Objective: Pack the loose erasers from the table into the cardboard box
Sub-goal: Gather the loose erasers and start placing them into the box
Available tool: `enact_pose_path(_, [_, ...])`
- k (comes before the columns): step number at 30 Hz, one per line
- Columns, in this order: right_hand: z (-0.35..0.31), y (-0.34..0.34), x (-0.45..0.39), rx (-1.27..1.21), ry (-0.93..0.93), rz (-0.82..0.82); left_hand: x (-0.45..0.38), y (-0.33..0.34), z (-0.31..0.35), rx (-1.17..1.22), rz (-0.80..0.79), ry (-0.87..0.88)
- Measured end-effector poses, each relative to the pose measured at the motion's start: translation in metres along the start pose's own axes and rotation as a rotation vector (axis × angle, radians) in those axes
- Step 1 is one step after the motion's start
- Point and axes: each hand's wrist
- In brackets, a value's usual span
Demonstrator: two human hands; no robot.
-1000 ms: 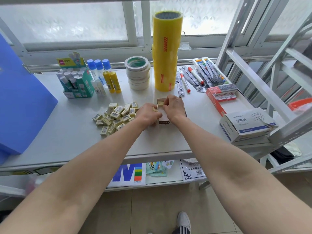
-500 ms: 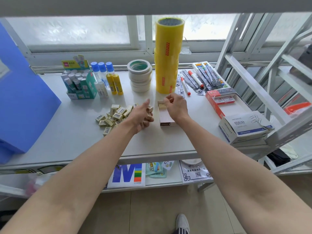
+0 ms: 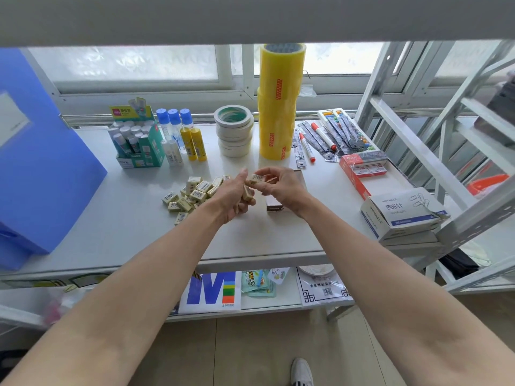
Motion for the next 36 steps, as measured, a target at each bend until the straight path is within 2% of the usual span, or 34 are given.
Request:
enact_pose_path(10, [0.003, 0.0, 0.004, 0.106, -0.001, 0.101, 0.001, -0.007, -0.001, -0.079, -0.04, 0.08])
enact_pose_path(16, [0.007, 0.001, 0.002, -0.261, 0.032, 0.109, 0.002, -0.005, -0.001, -0.062, -0.01, 0.106])
enact_pose_path(22, [0.008, 0.001, 0.009, -0.357, 0.025, 0.119, 0.001, -0.004, 0.0, -0.057, -0.025, 0.113])
enact_pose_path(32, [0.012, -0.006, 0.011, -0.282, 0.006, 0.127, -0.001, 0.003, 0.002, -0.121, -0.016, 0.052])
enact_pose_path(36, [0.013, -0.009, 0.012, 0.04, 0.044, 0.154, -0.004, 0.008, 0.003, -0.189, -0.009, 0.04])
Point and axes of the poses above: each hand's wrist, its own x-axis away from the middle knuckle, its own y-axis out of the palm, z = x × y, and after that the axes turned 15 degrees about -z, right-handed
